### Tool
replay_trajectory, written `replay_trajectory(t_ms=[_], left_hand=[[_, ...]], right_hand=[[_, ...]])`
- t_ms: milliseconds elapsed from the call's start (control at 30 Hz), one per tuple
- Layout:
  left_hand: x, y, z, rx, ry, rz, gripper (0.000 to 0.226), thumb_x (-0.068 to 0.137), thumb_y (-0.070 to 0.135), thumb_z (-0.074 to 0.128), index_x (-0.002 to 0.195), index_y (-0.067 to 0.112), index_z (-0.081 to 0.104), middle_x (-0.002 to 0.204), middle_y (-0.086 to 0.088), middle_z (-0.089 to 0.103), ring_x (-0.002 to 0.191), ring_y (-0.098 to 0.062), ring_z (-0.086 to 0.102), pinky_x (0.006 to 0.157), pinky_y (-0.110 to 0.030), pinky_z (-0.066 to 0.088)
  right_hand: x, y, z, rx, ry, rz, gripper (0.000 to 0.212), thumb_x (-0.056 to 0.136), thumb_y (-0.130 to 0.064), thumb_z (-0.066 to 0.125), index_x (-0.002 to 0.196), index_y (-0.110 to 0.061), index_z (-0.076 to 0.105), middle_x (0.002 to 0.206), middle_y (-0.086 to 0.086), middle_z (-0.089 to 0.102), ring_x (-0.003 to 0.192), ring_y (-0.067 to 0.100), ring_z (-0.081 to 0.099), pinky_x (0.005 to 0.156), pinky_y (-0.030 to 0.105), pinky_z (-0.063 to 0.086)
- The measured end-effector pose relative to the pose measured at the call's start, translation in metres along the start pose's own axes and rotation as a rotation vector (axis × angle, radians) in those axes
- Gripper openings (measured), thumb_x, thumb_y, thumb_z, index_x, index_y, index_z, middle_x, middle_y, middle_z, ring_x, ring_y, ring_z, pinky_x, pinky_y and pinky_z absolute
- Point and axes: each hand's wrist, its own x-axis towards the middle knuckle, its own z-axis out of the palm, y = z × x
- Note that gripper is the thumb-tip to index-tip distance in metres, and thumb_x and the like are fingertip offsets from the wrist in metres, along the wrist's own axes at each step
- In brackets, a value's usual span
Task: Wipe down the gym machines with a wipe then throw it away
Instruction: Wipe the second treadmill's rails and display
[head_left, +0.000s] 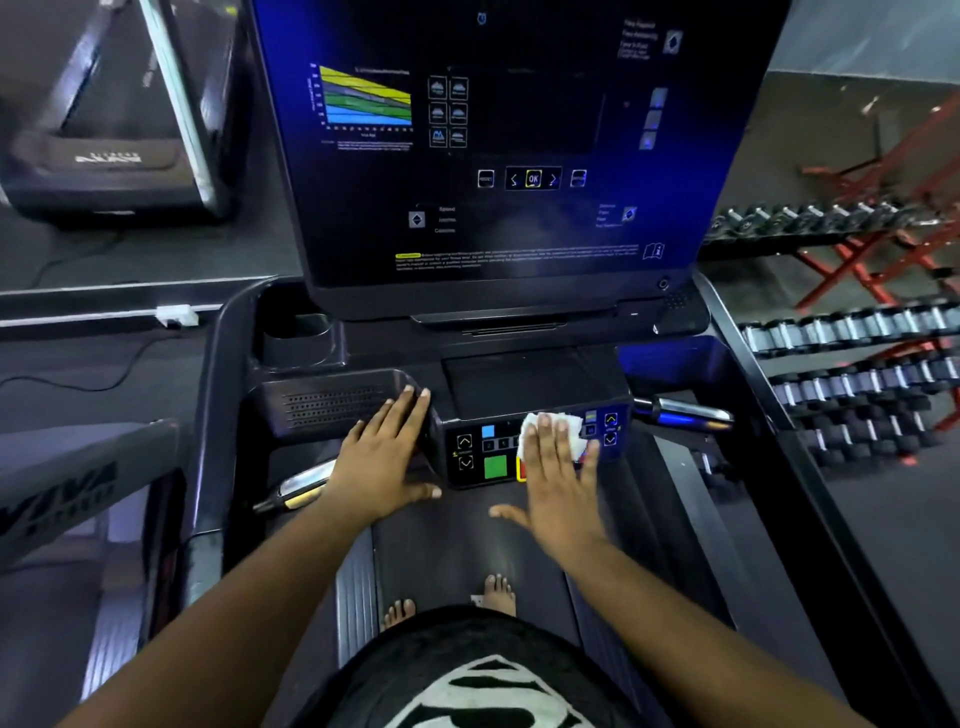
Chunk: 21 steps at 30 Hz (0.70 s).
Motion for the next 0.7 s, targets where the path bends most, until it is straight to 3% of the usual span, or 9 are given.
replay_trajectory(t_ms=[100, 200, 267, 400, 533, 600, 700], left_hand=[[-0.001, 0.0, 0.003, -0.008, 0.032, 0.002, 0.137, 0.072, 0.075, 0.073, 0.158, 0.033, -0.024, 0.172, 0.004, -0.009, 0.158, -0.025, 0.01, 0.123, -0.051, 0.023], [-0.004, -0.001, 0.005, -0.006, 0.065, 0.013, 0.136, 0.071, 0.075, 0.074, 0.161, 0.03, -0.017, 0.172, 0.001, -0.001, 0.157, -0.028, 0.016, 0.121, -0.053, 0.027], [-0.006, 0.001, 0.006, 0.0, 0.082, 0.006, 0.133, 0.072, 0.075, 0.073, 0.161, 0.029, -0.014, 0.172, 0.0, 0.0, 0.157, -0.028, 0.017, 0.121, -0.053, 0.027], [-0.008, 0.004, 0.005, -0.002, 0.095, -0.011, 0.129, 0.075, 0.077, 0.068, 0.162, 0.029, -0.013, 0.172, 0.001, -0.003, 0.157, -0.027, 0.013, 0.122, -0.055, 0.023], [-0.006, 0.005, 0.004, -0.001, 0.068, -0.001, 0.127, 0.077, 0.081, 0.062, 0.161, 0.029, -0.018, 0.171, 0.003, -0.014, 0.158, -0.022, -0.004, 0.123, -0.062, 0.014], [-0.006, 0.008, 0.004, 0.0, 0.071, 0.006, 0.127, 0.077, 0.081, 0.061, 0.161, 0.028, -0.018, 0.17, 0.003, -0.018, 0.157, -0.019, -0.011, 0.122, -0.064, 0.008], [-0.001, 0.02, 0.006, 0.027, 0.147, 0.068, 0.127, 0.075, 0.078, 0.065, 0.164, 0.019, -0.003, 0.172, -0.001, -0.006, 0.158, -0.019, -0.007, 0.121, -0.066, 0.007]], right_hand=[[0.001, -0.045, 0.007, 0.05, 0.022, -0.067, 0.13, 0.075, -0.093, 0.027, 0.158, 0.001, -0.004, 0.166, 0.025, -0.009, 0.154, 0.042, -0.006, 0.12, 0.069, 0.004], [-0.003, -0.066, 0.016, -0.024, 0.066, -0.238, 0.124, 0.078, -0.09, 0.033, 0.16, -0.004, 0.001, 0.168, 0.019, -0.007, 0.156, 0.036, -0.001, 0.119, 0.066, 0.021], [-0.005, -0.055, 0.017, -0.081, 0.09, -0.266, 0.119, 0.079, -0.09, 0.034, 0.162, -0.009, 0.005, 0.17, 0.012, -0.002, 0.157, 0.03, 0.001, 0.119, 0.065, 0.021], [-0.007, -0.008, 0.017, -0.051, 0.071, -0.153, 0.12, 0.077, -0.093, 0.029, 0.162, -0.012, 0.004, 0.17, 0.006, -0.006, 0.156, 0.027, 0.009, 0.118, 0.069, 0.004], [-0.008, 0.017, 0.007, 0.169, 0.077, 0.15, 0.124, 0.075, -0.095, 0.012, 0.16, -0.009, -0.012, 0.168, 0.01, -0.015, 0.156, 0.027, -0.014, 0.116, 0.064, -0.014], [-0.004, 0.006, 0.001, 0.206, 0.065, 0.126, 0.129, 0.074, -0.097, 0.012, 0.158, -0.003, -0.014, 0.166, 0.017, -0.019, 0.154, 0.032, -0.019, 0.117, 0.064, -0.013], [0.003, -0.019, -0.001, 0.112, 0.054, -0.08, 0.129, 0.074, -0.096, 0.018, 0.159, -0.002, -0.006, 0.167, 0.018, -0.014, 0.155, 0.034, -0.014, 0.118, 0.071, 0.002]])
